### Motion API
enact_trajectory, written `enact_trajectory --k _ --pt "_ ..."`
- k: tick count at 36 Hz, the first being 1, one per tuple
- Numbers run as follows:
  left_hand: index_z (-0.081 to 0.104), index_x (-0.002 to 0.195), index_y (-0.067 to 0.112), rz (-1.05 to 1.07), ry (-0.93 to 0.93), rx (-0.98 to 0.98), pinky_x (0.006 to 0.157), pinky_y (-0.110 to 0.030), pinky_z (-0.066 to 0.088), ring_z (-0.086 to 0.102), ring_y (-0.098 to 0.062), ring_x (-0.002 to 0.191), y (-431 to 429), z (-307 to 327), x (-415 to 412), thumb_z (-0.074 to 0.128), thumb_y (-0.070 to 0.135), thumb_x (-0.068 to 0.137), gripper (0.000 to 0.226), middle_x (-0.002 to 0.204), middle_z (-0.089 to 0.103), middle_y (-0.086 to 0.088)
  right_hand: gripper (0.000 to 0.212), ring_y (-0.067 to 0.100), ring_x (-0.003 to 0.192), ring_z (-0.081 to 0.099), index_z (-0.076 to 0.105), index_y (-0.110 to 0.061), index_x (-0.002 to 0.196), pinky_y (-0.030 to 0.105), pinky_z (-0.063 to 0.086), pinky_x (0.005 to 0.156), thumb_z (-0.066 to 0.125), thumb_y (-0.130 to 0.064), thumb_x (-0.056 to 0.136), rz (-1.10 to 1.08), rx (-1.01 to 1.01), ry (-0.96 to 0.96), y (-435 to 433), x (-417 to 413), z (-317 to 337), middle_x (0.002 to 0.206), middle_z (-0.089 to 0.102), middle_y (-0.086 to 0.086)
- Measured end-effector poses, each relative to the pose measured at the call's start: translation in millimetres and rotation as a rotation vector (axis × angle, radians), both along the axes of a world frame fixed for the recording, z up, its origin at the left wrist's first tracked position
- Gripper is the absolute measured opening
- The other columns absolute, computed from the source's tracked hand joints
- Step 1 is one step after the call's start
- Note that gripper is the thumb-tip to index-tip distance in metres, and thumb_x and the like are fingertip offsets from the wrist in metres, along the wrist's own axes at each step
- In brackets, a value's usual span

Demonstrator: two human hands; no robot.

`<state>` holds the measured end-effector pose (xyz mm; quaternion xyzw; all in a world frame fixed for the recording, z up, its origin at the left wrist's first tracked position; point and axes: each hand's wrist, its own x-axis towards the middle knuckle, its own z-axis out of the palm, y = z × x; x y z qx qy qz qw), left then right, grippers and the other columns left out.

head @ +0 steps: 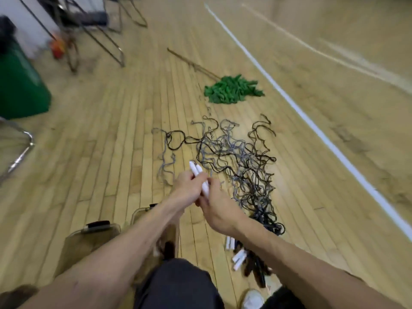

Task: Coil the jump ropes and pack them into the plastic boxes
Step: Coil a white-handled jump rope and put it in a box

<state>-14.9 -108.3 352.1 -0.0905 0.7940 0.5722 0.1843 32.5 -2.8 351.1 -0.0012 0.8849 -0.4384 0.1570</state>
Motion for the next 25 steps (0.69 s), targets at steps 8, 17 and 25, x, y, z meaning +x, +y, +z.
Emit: enact_trajectory --k 8,17,25 --pt "0.061 0.073 0.016 -0.069 0.443 0.072 0.049 -0.017 0.042 0.058 -0.002 0.051 10 188 77 0.058 0.038 0.100 0.035 0.054 0.059 0.010 0.010 0.013 0.057 0.054 0.059 -0.007 0.093 0.028 0.051 0.054 0.068 -0.010 0.095 0.119 -0.587 -0.075 32 71 183 0.071 0.055 0.005" --pt "0.074 0.097 0.021 -0.210 0.814 0.141 0.067 -0.024 0.054 0.066 -0.011 0.073 21 324 192 0.053 0.045 0.100 0.032 0.080 0.066 0.002 0.022 0.024 0.076 0.070 0.060 -0.004 0.099 0.038 0.060 0.075 0.059 -0.025 0.093 0.337 -0.804 0.089 48 178 297 0.081 0.069 0.011" --pt "0.067 0.116 0.024 -0.335 0.733 0.114 0.071 -0.039 0.055 0.065 -0.022 0.071 18 348 278 0.032 0.048 0.106 0.043 0.088 0.070 -0.025 0.046 0.018 0.055 0.055 0.056 -0.006 0.091 0.029 0.052 0.050 0.057 -0.052 0.089 0.240 -0.975 0.049 49 253 334 0.068 0.054 0.007"
